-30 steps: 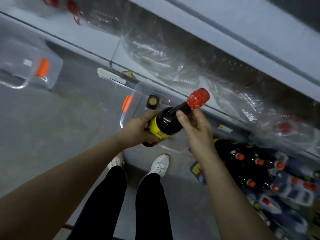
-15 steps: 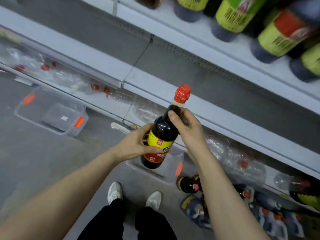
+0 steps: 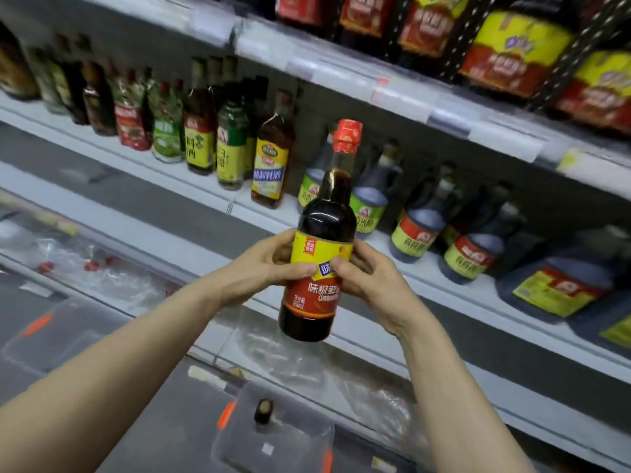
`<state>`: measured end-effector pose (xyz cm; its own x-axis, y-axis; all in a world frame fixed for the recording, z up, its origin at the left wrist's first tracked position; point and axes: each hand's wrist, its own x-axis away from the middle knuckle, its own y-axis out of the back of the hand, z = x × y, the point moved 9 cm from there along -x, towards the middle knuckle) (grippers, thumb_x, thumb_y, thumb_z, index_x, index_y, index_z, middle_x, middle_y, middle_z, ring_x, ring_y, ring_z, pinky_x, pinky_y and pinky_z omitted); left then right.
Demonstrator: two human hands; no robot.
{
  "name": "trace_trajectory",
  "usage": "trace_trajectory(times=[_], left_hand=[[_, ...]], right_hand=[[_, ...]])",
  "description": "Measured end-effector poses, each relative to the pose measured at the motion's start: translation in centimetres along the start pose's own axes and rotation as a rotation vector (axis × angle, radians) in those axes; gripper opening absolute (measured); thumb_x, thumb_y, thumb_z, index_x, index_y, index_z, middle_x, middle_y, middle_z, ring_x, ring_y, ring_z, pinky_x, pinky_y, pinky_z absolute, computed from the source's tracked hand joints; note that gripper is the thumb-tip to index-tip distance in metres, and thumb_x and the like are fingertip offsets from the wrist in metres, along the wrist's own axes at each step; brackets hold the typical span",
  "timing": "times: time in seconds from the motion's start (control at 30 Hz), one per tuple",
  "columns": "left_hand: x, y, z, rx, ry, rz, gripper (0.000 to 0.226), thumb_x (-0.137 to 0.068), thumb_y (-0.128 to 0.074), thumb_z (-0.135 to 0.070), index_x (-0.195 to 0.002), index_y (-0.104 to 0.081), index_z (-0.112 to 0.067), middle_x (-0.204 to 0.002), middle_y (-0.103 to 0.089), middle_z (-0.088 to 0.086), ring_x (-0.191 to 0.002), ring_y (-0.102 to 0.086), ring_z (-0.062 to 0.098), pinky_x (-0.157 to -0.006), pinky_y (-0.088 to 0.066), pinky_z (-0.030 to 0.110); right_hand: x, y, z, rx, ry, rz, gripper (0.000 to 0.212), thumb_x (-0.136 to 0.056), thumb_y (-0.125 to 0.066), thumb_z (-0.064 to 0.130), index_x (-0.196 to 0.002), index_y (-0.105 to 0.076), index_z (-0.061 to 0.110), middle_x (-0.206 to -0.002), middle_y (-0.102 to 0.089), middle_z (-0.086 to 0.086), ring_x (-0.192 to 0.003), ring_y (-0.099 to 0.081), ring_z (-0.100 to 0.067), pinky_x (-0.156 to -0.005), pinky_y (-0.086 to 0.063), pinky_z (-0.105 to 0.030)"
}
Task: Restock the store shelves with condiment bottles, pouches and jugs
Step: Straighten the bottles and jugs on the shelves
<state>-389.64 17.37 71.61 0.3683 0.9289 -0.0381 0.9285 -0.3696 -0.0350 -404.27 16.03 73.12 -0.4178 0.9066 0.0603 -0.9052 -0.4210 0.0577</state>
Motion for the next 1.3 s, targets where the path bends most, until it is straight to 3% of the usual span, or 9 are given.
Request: trace_trajectory(times=[0.23, 0.37, 0.53, 0.7, 0.8, 0.9, 1.0, 1.1, 1.3], left_hand=[[-2.4, -0.7, -10.2, -0.081, -0.133, 0.027, 0.05, -0.084, -0.073, -0.033, -0.131, -0.056, -0.041, -0.127, -0.067, -0.008, -0.117, -0.064, 0.013, -0.087, -0.057, 0.03], [-3.4, -0.5, -16.6, -0.145, -0.236, -0.035, 0.048, -0.082, -0.075, -0.033, -0.127, -0.058, -0.04, -0.12, -0.07, -0.008, -0.105, -0.069, 0.009, -0.073, -0.056, 0.018], [-5.1, 1.3, -21.5, -0.131, -0.304, -0.141, 0.062, -0.072, -0.077, -0.035, -0.128, -0.053, -0.021, -0.117, -0.071, -0.002, -0.106, -0.07, 0.014, -0.078, -0.059, 0.026], [-6.9, 3.7, -26.6, -0.297, -0.392, -0.178, 0.059, -0.075, -0.073, -0.04, -0.129, -0.056, -0.023, -0.122, -0.062, 0.002, -0.106, -0.069, 0.016, -0.091, -0.058, 0.041], [-8.1, 5.4, -29.3, -0.409, -0.434, -0.171, 0.059, -0.082, -0.07, -0.04, -0.137, -0.053, -0.026, -0.119, -0.063, -0.002, -0.107, -0.067, 0.015, -0.091, -0.058, 0.042], [-9.2, 7.6, -32.2, -0.441, -0.506, -0.199, 0.071, -0.077, -0.073, -0.042, -0.142, -0.046, -0.03, -0.117, -0.062, -0.002, -0.105, -0.067, 0.015, -0.083, -0.061, 0.035], [-10.5, 9.5, -34.4, -0.404, -0.571, -0.224, 0.063, -0.08, -0.079, -0.03, -0.134, -0.048, -0.029, -0.117, -0.063, 0.003, -0.102, -0.069, 0.02, -0.075, -0.061, 0.033], [-11.9, 10.8, -35.8, -0.379, -0.621, -0.228, 0.052, -0.082, -0.079, -0.022, -0.126, -0.052, -0.03, -0.114, -0.065, 0.003, -0.103, -0.069, 0.021, -0.084, -0.06, 0.045], [-15.0, 12.3, -37.2, -0.379, -0.678, -0.192, 0.058, -0.088, -0.073, -0.019, -0.138, -0.049, -0.036, -0.114, -0.064, -0.006, -0.104, -0.067, 0.017, -0.087, -0.059, 0.047]], right_hand=[[-0.6, 2.4, 10.4, 0.047, 0.191, -0.057, 0.049, -0.082, -0.08, 0.029, -0.127, -0.063, 0.017, -0.118, -0.074, 0.001, -0.11, -0.07, -0.015, -0.079, -0.058, -0.028], [-0.8, 3.5, 16.5, 0.102, 0.307, -0.088, 0.049, -0.078, -0.077, 0.039, -0.123, -0.065, 0.024, -0.115, -0.074, 0.006, -0.108, -0.07, -0.01, -0.078, -0.059, -0.024], [-2.3, 3.7, 21.7, 0.09, 0.385, -0.123, 0.042, -0.078, -0.075, 0.034, -0.117, -0.066, 0.023, -0.108, -0.076, 0.009, -0.101, -0.072, -0.007, -0.074, -0.059, -0.022], [-4.5, 3.7, 26.7, 0.142, 0.489, -0.241, 0.056, -0.075, -0.076, 0.037, -0.127, -0.063, 0.019, -0.115, -0.075, 0.004, -0.106, -0.07, -0.009, -0.081, -0.06, -0.029], [-6.1, 3.3, 29.1, 0.139, 0.544, -0.284, 0.036, -0.083, -0.076, 0.026, -0.117, -0.067, 0.022, -0.108, -0.077, 0.004, -0.1, -0.072, -0.008, -0.072, -0.058, -0.022], [-7.8, 2.9, 31.5, 0.154, 0.589, -0.331, 0.027, -0.088, -0.075, 0.021, -0.113, -0.067, 0.024, -0.103, -0.078, 0.006, -0.097, -0.073, -0.01, -0.075, -0.061, -0.029], [-9.4, 2.5, 33.4, 0.182, 0.617, -0.372, 0.03, -0.088, -0.076, 0.025, -0.116, -0.066, 0.025, -0.105, -0.077, 0.007, -0.099, -0.073, -0.012, -0.084, -0.06, -0.04], [-10.5, 2.5, 35.1, 0.199, 0.682, -0.427, 0.033, -0.088, -0.076, 0.02, -0.12, -0.066, 0.021, -0.107, -0.077, 0.005, -0.1, -0.073, -0.011, -0.078, -0.059, -0.029], [-13.1, 3.0, 36.7, 0.199, 0.736, -0.515, 0.035, -0.088, -0.077, 0.013, -0.12, -0.065, 0.019, -0.108, -0.076, 0.001, -0.101, -0.072, -0.01, -0.078, -0.059, -0.024]])
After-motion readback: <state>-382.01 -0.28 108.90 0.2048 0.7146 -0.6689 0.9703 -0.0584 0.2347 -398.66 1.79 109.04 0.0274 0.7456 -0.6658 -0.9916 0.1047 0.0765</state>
